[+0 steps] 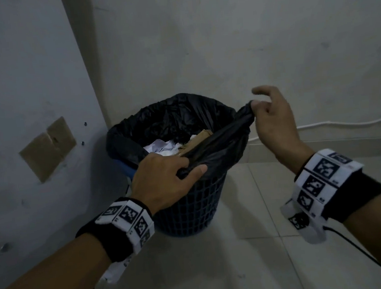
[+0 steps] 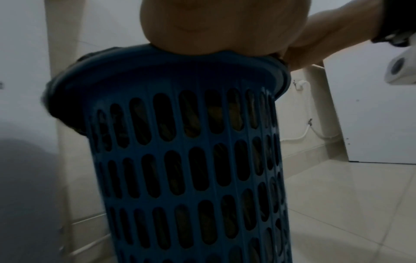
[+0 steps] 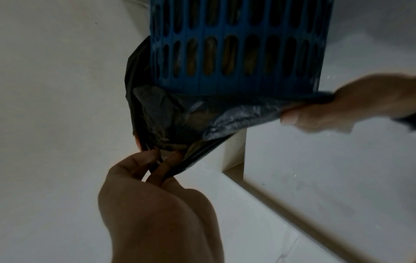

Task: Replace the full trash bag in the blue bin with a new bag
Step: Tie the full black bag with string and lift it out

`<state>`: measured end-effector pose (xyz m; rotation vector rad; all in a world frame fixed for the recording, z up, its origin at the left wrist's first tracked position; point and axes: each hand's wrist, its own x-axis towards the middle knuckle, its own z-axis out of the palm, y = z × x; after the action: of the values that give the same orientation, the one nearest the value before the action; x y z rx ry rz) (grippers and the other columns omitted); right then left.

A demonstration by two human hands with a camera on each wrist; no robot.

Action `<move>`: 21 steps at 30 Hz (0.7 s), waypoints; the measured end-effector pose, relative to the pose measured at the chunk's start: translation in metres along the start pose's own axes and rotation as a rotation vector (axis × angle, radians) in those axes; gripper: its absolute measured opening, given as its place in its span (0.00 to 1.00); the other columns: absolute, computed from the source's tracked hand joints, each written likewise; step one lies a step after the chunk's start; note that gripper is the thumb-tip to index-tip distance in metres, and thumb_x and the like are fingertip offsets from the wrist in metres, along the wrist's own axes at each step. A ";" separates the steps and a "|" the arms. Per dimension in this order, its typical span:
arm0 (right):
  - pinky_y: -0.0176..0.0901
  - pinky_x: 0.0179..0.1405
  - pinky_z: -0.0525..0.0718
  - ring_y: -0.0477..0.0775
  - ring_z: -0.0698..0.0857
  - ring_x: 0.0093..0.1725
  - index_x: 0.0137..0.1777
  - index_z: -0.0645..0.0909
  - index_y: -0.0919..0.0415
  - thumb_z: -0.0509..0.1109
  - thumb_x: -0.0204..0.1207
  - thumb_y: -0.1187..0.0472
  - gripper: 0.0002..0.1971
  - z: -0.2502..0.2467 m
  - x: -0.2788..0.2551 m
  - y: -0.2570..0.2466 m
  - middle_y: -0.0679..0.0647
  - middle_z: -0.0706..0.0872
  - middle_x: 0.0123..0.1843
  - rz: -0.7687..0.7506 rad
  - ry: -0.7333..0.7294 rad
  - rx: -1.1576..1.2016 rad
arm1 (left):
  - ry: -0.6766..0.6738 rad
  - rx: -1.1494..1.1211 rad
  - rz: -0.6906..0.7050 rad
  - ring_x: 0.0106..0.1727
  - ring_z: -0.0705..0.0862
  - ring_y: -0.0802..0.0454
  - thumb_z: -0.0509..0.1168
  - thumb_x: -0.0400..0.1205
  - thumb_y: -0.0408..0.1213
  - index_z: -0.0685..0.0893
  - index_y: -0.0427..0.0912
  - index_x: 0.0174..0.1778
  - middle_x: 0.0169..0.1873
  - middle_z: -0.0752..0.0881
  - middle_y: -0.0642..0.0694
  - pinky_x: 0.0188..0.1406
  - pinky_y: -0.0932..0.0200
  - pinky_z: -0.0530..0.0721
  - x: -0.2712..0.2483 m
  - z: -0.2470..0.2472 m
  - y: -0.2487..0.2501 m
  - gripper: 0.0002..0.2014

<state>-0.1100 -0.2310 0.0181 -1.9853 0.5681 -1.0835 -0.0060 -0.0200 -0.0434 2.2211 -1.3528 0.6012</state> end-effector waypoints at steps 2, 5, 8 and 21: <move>0.44 0.43 0.79 0.51 0.84 0.43 0.66 0.76 0.54 0.60 0.85 0.57 0.12 0.005 -0.009 -0.002 0.47 0.84 0.42 -0.055 -0.054 -0.061 | 0.029 -0.047 0.016 0.20 0.66 0.58 0.55 0.82 0.60 0.76 0.52 0.20 0.15 0.67 0.55 0.24 0.62 0.59 0.002 -0.003 -0.012 0.26; 0.47 0.58 0.82 0.51 0.83 0.61 0.72 0.72 0.48 0.61 0.82 0.42 0.21 0.013 -0.025 0.008 0.47 0.84 0.61 -0.108 -0.201 -0.121 | 0.056 -0.167 0.003 0.18 0.65 0.59 0.57 0.83 0.53 0.66 0.57 0.18 0.13 0.66 0.55 0.23 0.60 0.63 0.002 -0.009 -0.031 0.25; 0.58 0.68 0.78 0.54 0.79 0.71 0.78 0.64 0.38 0.52 0.77 0.30 0.30 0.020 -0.035 0.020 0.49 0.80 0.72 -0.249 -0.415 -0.252 | 0.057 -0.211 -0.157 0.16 0.68 0.51 0.58 0.84 0.51 0.60 0.49 0.17 0.12 0.67 0.45 0.20 0.55 0.67 -0.001 -0.013 -0.045 0.28; 0.45 0.52 0.70 0.52 0.75 0.53 0.52 0.86 0.49 0.51 0.82 0.40 0.23 0.039 -0.056 0.033 0.47 0.78 0.46 -0.438 -0.311 -0.396 | 0.030 -0.194 -0.171 0.60 0.79 0.52 0.54 0.86 0.44 0.81 0.46 0.65 0.63 0.81 0.50 0.61 0.57 0.76 0.015 -0.015 0.008 0.16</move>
<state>-0.1077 -0.1960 -0.0488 -2.6514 0.1898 -0.9280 -0.0086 -0.0247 -0.0208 2.1335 -1.1398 0.4211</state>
